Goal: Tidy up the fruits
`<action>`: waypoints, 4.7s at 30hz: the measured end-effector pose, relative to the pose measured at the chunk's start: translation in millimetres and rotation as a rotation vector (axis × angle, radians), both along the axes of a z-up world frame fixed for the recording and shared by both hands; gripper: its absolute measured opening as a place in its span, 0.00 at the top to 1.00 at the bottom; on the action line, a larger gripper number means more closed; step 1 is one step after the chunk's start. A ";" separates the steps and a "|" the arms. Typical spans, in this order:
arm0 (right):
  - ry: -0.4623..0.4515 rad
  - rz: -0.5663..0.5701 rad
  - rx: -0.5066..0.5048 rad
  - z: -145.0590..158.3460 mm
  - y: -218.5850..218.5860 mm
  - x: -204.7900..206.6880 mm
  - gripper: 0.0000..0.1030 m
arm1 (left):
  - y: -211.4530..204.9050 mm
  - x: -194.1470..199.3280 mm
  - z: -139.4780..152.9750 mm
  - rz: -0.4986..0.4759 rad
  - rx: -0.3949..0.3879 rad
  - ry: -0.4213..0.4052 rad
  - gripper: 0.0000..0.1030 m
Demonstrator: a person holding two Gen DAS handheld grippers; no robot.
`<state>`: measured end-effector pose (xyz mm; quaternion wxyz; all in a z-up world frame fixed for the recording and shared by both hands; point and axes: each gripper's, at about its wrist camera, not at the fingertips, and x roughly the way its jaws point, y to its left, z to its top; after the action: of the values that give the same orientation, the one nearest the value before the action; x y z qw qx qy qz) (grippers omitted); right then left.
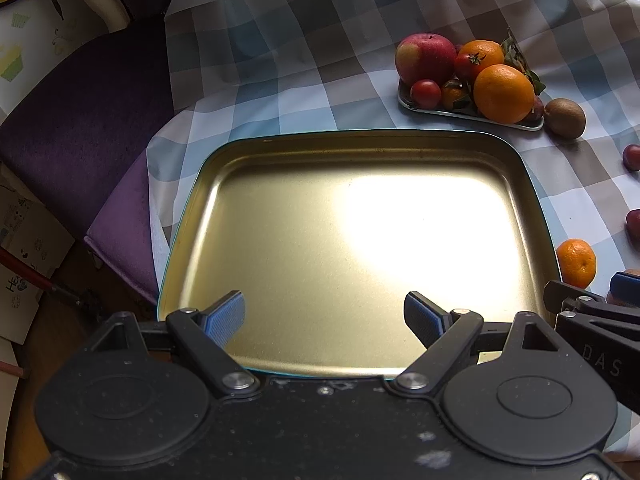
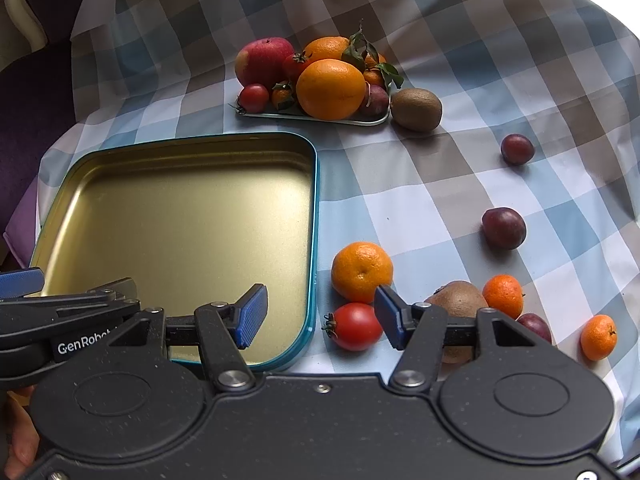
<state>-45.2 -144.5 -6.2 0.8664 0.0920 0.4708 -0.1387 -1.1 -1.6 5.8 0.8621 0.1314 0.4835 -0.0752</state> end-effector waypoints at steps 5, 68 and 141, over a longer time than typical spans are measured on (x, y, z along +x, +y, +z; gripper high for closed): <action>0.001 -0.002 -0.001 -1.6 0.4 -0.8 0.39 | -0.3 0.2 0.1 0.000 0.001 -0.001 0.12; 0.008 0.002 -0.010 -1.0 3.2 -2.5 0.39 | -4.7 -3.0 1.9 0.002 -0.013 -0.026 0.12; -0.083 -0.618 0.078 -30.1 -219.0 -146.9 0.39 | -171.2 -57.1 -10.5 -0.292 -0.282 0.130 0.10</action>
<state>-192.1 -363.5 -36.3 0.7977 0.2695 0.3897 -0.3732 -58.2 -172.8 -4.6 0.8188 0.0728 0.4988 -0.2747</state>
